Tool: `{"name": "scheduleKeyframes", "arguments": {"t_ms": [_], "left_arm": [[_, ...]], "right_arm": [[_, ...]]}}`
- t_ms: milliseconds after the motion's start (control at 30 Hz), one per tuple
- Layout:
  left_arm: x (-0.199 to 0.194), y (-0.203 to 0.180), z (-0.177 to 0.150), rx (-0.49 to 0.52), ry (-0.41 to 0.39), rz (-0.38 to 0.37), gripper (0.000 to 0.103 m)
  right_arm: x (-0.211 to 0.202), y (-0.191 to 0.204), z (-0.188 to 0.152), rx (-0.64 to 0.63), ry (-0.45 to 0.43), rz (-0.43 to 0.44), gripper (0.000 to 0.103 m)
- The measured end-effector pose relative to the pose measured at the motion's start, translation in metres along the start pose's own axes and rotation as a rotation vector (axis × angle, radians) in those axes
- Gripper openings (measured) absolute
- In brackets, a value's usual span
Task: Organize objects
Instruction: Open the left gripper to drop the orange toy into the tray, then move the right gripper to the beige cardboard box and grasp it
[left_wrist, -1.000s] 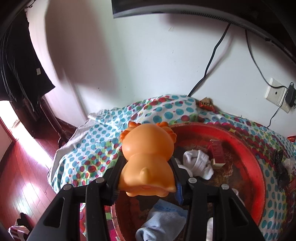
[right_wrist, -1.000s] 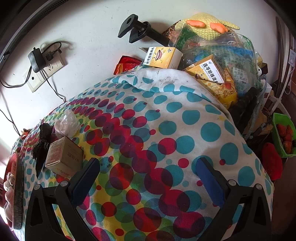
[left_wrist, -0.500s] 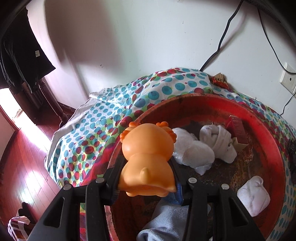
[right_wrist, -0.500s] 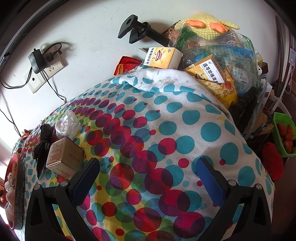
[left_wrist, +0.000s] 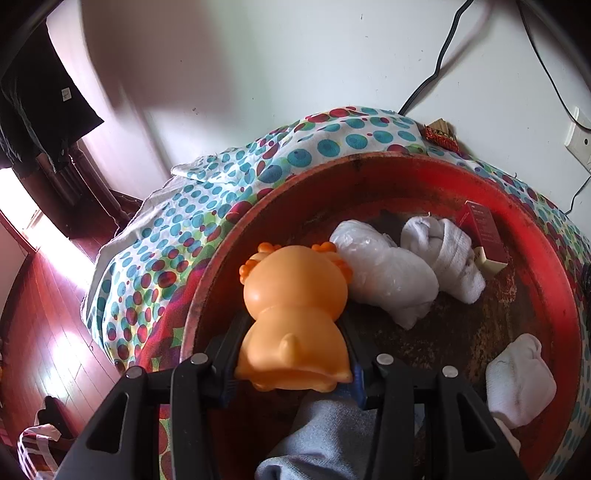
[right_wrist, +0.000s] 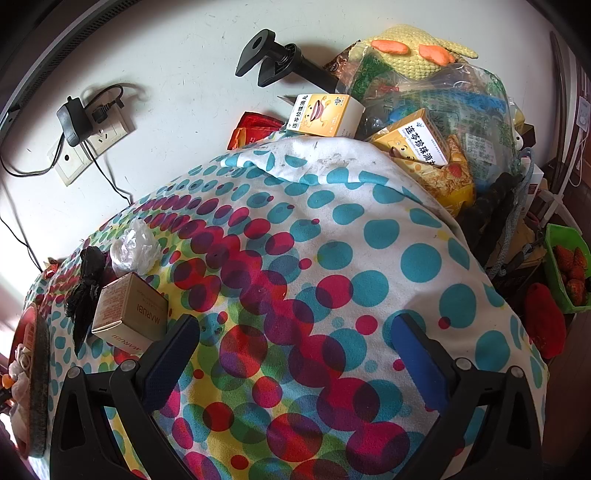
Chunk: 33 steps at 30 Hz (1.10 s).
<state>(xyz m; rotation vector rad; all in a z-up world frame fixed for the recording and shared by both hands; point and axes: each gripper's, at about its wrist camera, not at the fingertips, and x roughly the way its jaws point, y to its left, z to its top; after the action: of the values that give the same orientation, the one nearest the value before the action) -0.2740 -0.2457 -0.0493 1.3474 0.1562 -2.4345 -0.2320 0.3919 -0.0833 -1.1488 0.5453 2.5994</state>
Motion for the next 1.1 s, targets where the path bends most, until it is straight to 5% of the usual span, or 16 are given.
{"name": "scheduleKeyframes", "arguments": {"t_ms": [200, 400, 567, 800, 900, 1100], "left_arm": [[-0.010, 0.011, 0.004, -0.057, -0.019, -0.026, 0.058], [-0.110, 0.038, 0.016, -0.104, -0.251, -0.213, 0.059], [-0.197, 0.046, -0.055, -0.118, -0.466, -0.293, 0.079], [-0.166, -0.003, -0.188, -0.017, -0.327, -0.398, 0.079], [-0.148, -0.019, -0.201, 0.005, -0.242, -0.456, 0.079], [-0.152, -0.034, -0.208, 0.081, -0.281, -0.448, 0.079]], "right_arm": [[0.000, 0.000, 0.000, 0.000, 0.000, 0.000, 0.103], [0.001, 0.001, 0.001, -0.004, 0.002, 0.001, 0.103], [0.000, 0.004, 0.002, -0.010, 0.004, 0.010, 0.103], [-0.005, 0.034, -0.006, -0.122, -0.004, -0.050, 0.103], [-0.017, 0.070, -0.015, -0.210, -0.024, -0.012, 0.103], [-0.005, 0.131, -0.021, -0.325, -0.014, -0.033, 0.101]]}}
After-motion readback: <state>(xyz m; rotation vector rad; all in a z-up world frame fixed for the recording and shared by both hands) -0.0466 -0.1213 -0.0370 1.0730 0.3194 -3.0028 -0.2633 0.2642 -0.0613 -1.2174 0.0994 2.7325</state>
